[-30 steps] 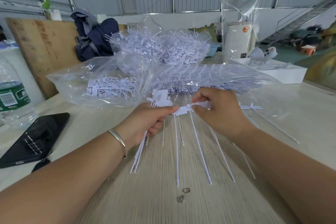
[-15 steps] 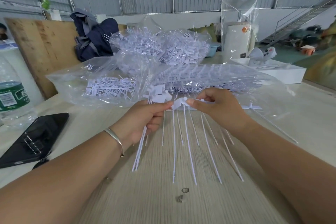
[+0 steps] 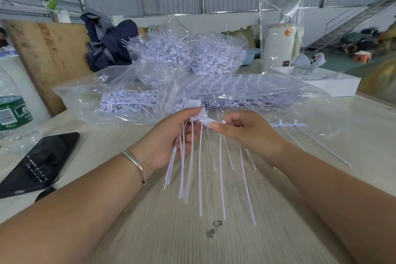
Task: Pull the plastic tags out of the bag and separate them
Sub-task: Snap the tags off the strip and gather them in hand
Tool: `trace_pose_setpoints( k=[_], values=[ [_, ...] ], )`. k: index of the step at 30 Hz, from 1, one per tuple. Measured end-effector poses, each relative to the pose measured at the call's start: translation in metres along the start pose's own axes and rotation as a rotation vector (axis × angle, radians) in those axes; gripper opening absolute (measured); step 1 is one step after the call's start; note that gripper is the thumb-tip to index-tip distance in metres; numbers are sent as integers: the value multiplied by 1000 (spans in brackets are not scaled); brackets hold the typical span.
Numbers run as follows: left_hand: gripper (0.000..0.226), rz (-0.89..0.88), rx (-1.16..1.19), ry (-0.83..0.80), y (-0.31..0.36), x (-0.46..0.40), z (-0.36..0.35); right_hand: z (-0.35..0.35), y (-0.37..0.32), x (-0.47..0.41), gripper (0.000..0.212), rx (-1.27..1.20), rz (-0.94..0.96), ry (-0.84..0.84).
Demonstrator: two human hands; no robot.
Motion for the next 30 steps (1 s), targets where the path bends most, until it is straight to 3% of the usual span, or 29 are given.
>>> trace_pose_setpoints(
  k=[5, 9, 11, 15, 21, 24, 27, 30],
  values=[
    [17, -4, -25, 135, 2, -1, 10, 6, 0, -1, 18, -59, -68, 44],
    [41, -4, -75, 181, 1, -1, 13, 7, 2, -3, 18, -32, -66, 64],
    [38, 14, -66, 207, 0, -3, 14, 6, 3, -4, 21, -4, -47, 78],
    [17, 54, -49, 135, -1, -4, 10, 4, 6, -4, 19, 108, 7, 95],
    [43, 83, -61, 10, -5, 0, 1, 1, 6, -5, 19, 186, 11, 86],
    [30, 65, -56, 59, -6, 2, -2, 1, 5, -4, 16, 209, 12, 80],
    [24, 85, 108, 26, -5, 2, -4, 1, 6, -5, 19, 233, -9, 74],
    [24, 75, 126, -13, -5, 2, -3, 2, 6, -6, 20, 241, -19, 77]
  ],
)
Point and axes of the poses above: each hand's wrist, its own x-axis away from the middle knuckle, its own z-axis out of the back of the hand, y = z × x, the point moved 1 cm from there along -x, towards the middle knuckle, and after that the axes turned 5 degrees about x, right-handed, at the moved point
